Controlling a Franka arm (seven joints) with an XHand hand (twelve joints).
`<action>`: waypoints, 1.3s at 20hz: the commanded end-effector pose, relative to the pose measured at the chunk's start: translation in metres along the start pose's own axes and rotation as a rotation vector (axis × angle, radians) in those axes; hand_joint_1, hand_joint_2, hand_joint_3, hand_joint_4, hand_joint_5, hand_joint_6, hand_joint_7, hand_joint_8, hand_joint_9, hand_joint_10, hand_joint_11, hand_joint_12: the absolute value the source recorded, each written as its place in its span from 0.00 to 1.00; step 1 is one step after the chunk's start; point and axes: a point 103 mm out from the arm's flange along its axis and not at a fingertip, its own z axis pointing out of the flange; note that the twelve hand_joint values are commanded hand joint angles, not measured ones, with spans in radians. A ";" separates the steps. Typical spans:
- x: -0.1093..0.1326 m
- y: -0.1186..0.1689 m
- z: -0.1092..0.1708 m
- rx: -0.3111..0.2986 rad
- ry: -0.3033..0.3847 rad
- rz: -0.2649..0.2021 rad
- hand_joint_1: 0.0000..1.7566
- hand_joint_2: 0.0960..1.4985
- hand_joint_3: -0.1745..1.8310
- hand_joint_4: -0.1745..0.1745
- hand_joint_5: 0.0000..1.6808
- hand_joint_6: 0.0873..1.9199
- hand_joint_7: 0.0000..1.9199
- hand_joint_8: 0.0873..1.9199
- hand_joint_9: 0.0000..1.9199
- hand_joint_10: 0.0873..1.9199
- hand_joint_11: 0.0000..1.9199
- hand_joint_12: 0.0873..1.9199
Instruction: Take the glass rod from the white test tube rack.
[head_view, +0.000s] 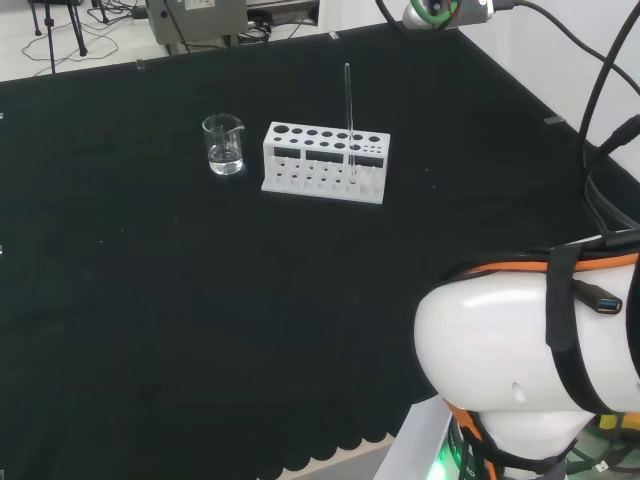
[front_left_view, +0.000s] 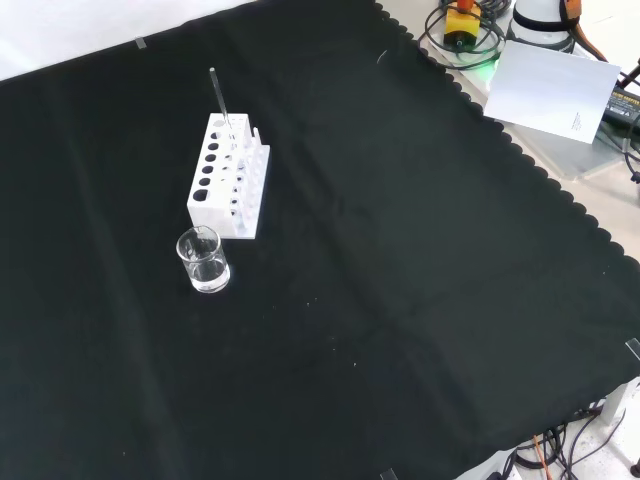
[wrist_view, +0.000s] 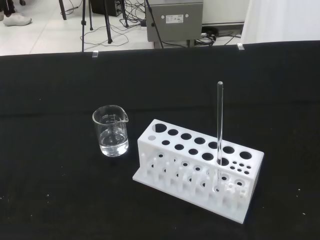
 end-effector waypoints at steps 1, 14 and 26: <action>0.001 0.004 0.000 -0.014 -0.006 -0.002 0.43 0.54 0.37 0.04 0.16 0.06 0.16 0.20 0.20 0.35 0.16 0.54; -0.001 0.070 0.009 -0.034 0.004 -0.012 0.35 0.58 0.35 0.03 0.09 0.00 0.03 0.45 0.14 0.46 0.07 0.75; -0.036 0.128 0.049 -0.012 0.056 -0.001 0.37 0.57 0.37 0.00 0.14 0.00 0.20 0.50 0.35 0.46 0.25 0.72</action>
